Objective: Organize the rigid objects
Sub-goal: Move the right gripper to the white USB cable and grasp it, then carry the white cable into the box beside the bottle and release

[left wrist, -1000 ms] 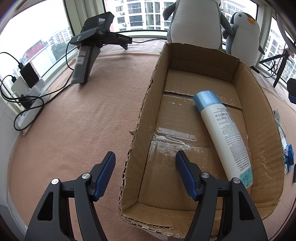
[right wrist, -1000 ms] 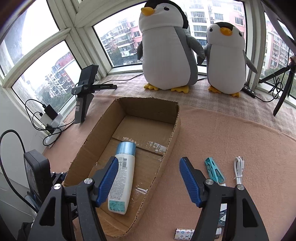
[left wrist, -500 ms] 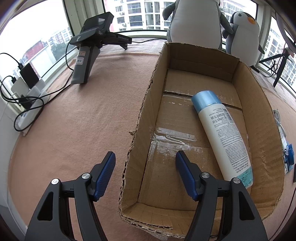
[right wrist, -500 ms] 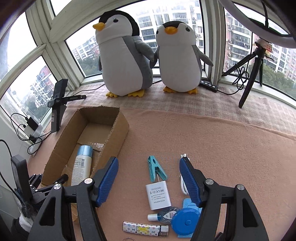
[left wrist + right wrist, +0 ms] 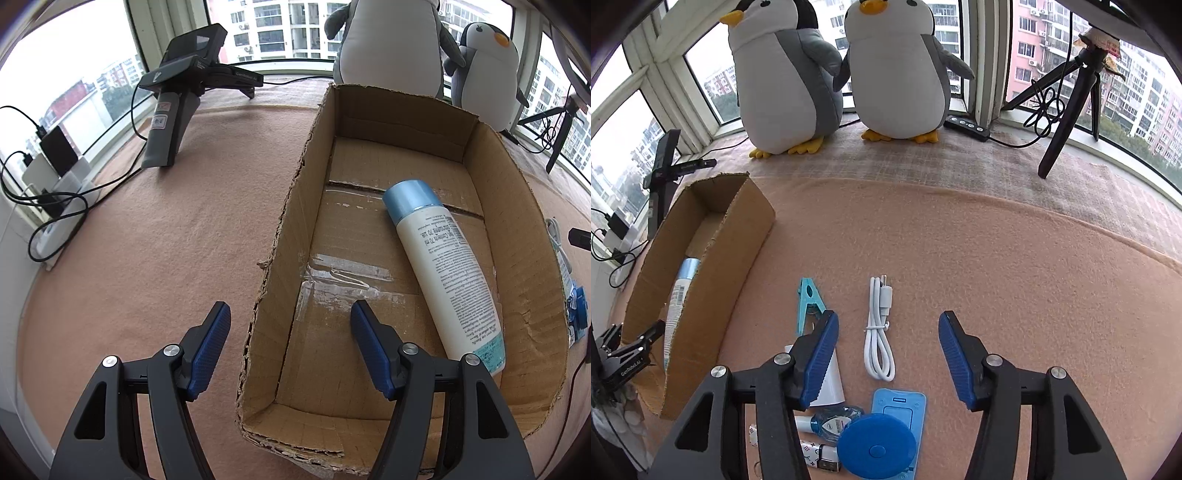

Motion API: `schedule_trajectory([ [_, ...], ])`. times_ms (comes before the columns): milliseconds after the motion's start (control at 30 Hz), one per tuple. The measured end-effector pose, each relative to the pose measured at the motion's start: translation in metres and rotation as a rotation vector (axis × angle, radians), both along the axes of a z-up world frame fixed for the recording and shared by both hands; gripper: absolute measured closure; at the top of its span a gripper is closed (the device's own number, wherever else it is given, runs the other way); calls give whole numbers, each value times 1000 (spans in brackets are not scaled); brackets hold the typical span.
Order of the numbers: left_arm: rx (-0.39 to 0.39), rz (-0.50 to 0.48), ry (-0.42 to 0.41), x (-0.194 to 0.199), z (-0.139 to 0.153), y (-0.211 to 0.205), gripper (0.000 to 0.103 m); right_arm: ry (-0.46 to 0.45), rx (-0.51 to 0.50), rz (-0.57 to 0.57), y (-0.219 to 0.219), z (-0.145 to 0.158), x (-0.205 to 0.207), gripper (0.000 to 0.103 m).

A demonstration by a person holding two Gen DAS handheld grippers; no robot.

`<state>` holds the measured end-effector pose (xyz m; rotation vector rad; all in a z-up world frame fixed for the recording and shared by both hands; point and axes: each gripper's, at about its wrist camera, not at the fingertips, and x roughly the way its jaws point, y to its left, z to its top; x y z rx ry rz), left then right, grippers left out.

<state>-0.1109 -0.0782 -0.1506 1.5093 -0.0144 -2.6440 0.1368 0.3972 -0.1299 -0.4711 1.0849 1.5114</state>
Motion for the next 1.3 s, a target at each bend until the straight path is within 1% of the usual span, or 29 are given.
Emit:
schedule_trajectory([
  [33, 0, 0, 0, 0, 0, 0, 35, -4, -8, 8, 2, -3, -1, 56],
  [167, -1, -1, -1, 0, 0, 0, 35, -13, -33, 27, 8, -12, -7, 61],
  [333, -1, -1, 0, -1, 0, 0, 35, -26, -58, 38, 15, -18, -10, 71],
  [600, -2, -2, 0, 0, 0, 1, 35, -57, -77, 61, 21, -21, -14, 74],
  [667, -2, -2, 0, -1, 0, 0, 35, -61, -83, 65, 23, -22, -15, 76],
  [733, -1, -2, 0, -1, 1, 0, 35, -68, -91, 70, 25, -24, -16, 82],
  [833, -3, -3, 0, 0, 0, 0, 35, -87, -92, 80, 25, -26, -18, 84],
  [1000, -3, -3, 0, 0, 0, 0, 35, -90, -93, 84, 25, -26, -17, 88],
  [1300, -1, -4, 0, 0, 0, 0, 35, -70, -82, 47, 21, -25, -14, 89],
])
